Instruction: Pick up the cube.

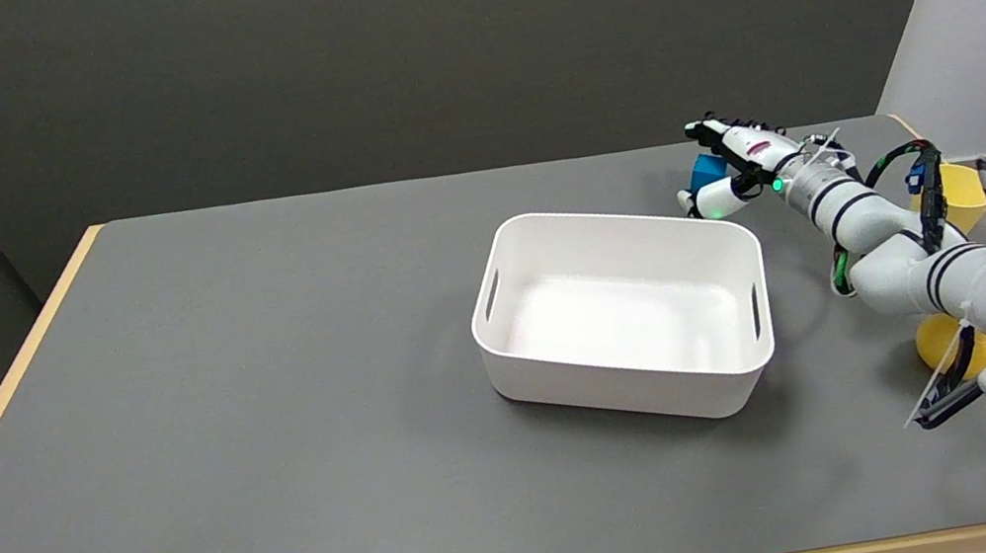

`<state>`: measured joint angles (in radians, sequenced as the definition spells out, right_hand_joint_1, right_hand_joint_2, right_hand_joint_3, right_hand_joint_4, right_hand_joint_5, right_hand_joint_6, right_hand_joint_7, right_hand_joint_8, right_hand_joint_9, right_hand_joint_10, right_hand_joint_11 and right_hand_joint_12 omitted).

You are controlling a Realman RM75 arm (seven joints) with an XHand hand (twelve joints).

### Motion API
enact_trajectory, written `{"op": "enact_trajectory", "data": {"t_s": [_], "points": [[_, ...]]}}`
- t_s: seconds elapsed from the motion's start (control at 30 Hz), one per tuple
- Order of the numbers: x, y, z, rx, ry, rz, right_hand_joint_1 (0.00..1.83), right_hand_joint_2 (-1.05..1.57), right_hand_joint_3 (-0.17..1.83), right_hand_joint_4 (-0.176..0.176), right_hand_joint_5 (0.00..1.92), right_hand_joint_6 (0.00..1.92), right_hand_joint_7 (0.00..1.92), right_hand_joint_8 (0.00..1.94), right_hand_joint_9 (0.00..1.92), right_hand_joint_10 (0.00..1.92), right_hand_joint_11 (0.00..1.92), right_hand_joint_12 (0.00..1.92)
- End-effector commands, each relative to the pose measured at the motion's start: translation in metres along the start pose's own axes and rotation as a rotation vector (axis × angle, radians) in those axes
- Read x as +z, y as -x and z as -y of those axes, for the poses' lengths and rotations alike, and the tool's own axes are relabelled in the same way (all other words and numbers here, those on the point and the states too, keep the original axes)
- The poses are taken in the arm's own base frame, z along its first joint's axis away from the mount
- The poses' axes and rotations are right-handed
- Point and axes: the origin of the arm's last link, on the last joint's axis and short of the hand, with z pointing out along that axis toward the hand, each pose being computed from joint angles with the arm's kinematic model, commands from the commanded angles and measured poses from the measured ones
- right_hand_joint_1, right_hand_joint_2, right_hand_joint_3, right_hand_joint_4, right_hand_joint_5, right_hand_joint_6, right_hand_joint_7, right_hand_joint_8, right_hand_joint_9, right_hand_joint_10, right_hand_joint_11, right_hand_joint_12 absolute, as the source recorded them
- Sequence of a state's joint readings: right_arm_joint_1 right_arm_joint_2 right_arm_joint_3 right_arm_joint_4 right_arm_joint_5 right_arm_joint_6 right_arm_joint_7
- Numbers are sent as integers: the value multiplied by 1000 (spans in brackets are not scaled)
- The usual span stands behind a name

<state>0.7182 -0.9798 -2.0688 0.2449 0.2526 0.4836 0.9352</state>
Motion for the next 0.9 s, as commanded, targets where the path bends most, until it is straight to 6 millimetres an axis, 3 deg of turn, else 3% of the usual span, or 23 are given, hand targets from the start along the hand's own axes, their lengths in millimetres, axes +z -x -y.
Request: {"op": "enact_trajectory", "data": {"t_s": [0.03,0.27,0.43,0.5,0.57,0.63,0.73,0.9], "points": [[1,4,4,-3,-5,9,769,677,935,-4,86,304,230,300,173,664,2,1156],[1,3,6,-8,-16,5,847,722,1017,-7,111,352,324,426,266,748,31,1141],[0,3,7,-27,-29,-3,961,814,962,-18,182,413,437,772,396,1007,97,1239],[0,3,7,-43,-37,-9,1043,914,820,-25,217,539,453,1114,416,1266,145,1319],[-1,2,8,-54,-48,-17,1238,1157,365,-31,192,762,559,1595,438,1438,167,1414],[-2,1,9,-57,-58,-25,1438,1195,247,-42,171,918,545,1607,538,1798,166,1536],[-2,1,9,-58,-67,-31,1440,1165,368,-49,156,1093,494,1717,525,1873,173,1718],[-5,-2,10,-54,-91,-55,1439,1178,363,-53,178,1097,472,1720,519,1920,147,1798]]}}
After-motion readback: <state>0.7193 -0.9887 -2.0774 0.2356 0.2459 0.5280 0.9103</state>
